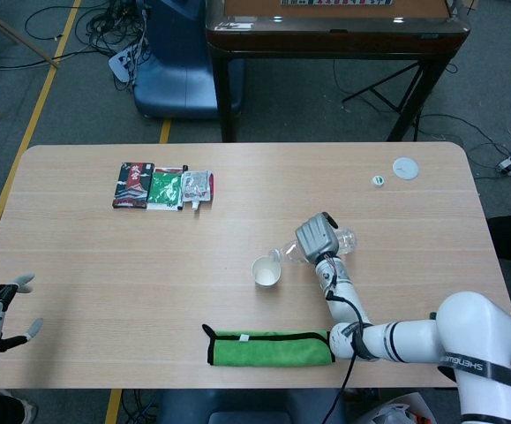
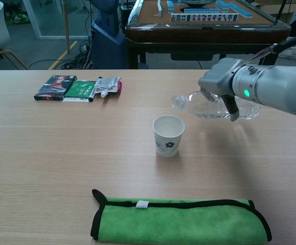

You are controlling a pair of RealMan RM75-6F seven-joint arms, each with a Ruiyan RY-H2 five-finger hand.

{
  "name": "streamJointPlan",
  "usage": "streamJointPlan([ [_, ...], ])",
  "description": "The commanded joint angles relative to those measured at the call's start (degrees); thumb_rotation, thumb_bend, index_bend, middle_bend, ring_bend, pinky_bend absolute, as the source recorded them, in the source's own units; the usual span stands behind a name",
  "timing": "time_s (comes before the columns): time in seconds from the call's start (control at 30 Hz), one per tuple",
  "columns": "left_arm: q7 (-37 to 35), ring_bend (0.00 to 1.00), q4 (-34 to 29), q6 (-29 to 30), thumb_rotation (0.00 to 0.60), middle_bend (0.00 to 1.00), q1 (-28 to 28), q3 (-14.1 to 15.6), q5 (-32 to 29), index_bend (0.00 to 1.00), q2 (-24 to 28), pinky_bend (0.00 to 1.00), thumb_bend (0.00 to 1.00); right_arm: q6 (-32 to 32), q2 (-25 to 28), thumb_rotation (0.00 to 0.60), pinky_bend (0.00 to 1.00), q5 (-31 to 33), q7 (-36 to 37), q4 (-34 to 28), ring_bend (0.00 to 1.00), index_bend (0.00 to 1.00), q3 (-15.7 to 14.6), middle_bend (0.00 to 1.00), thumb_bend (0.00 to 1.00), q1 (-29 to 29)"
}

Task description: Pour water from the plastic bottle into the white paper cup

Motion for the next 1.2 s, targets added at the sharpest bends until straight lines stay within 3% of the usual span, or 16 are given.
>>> streamJointPlan([
  [0.03, 0.0, 0.27, 0.0, 0.0, 0.6, 0.34, 0.0, 0.0, 0.0, 0.21, 0.0, 0.44, 0.22, 0.6, 0.0, 0.6, 0.5, 0.3, -1.1, -0.3, 0.53, 0.63, -0.3, 0.66, 0.17, 0.4],
  [1.2, 0.3, 0.27, -0.4, -0.3, 0.6, 0.34, 0.0, 0.1, -0.3, 0.21, 0.2, 0.44, 0.22, 4.0, -1.7, 0.6, 0.5, 3.0, -10.6, -0.5, 0.53, 0.63, -1.7, 0.66, 0.18, 3.3],
])
